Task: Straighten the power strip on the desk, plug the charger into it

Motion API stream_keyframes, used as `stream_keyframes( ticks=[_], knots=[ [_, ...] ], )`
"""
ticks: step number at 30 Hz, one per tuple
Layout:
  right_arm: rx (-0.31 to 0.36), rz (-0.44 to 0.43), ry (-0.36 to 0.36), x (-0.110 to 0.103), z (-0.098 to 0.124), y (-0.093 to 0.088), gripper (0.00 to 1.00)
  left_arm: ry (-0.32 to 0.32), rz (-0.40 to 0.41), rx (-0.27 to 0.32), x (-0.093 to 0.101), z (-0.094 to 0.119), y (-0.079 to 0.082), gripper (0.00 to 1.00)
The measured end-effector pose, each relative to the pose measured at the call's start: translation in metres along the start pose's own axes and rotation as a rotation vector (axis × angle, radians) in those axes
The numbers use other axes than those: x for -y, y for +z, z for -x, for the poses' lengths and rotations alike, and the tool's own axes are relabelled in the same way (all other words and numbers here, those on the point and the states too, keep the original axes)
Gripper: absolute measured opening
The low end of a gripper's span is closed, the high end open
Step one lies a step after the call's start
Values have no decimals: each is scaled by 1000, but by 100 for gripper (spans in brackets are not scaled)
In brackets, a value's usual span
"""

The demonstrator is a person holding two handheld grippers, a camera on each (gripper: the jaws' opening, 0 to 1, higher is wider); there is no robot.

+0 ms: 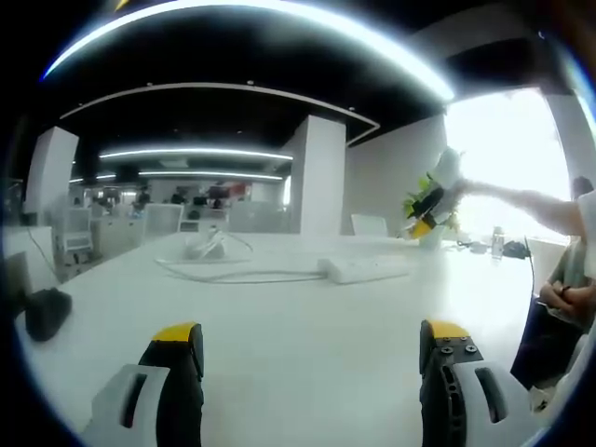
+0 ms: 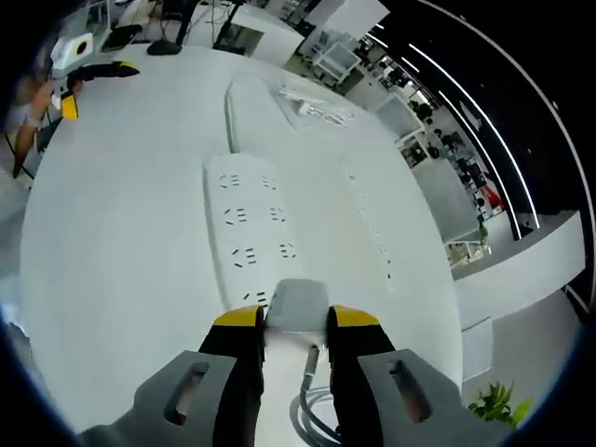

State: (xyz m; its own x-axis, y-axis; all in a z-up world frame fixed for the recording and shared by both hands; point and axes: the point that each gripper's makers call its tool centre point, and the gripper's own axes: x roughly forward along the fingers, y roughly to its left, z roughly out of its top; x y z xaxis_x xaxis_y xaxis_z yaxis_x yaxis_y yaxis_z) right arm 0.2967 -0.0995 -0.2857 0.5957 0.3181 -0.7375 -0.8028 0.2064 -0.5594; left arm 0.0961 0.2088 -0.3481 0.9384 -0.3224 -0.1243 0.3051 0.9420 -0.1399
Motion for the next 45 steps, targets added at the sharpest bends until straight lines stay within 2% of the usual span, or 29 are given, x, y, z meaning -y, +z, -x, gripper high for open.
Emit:
stream_keyframes(
  ticks=[12, 29, 45],
  knots=[
    [-74, 82, 70, -8, -6, -2, 24, -4, 0, 1, 1, -2, 1, 99],
    [-179, 193, 126, -21, -17, -10, 24, -5, -1, -4, 2, -3, -1, 99],
    [-233, 220, 177, -32, -22, -15, 24, -5, -1, -9, 3, -4, -3, 99]
  ],
)
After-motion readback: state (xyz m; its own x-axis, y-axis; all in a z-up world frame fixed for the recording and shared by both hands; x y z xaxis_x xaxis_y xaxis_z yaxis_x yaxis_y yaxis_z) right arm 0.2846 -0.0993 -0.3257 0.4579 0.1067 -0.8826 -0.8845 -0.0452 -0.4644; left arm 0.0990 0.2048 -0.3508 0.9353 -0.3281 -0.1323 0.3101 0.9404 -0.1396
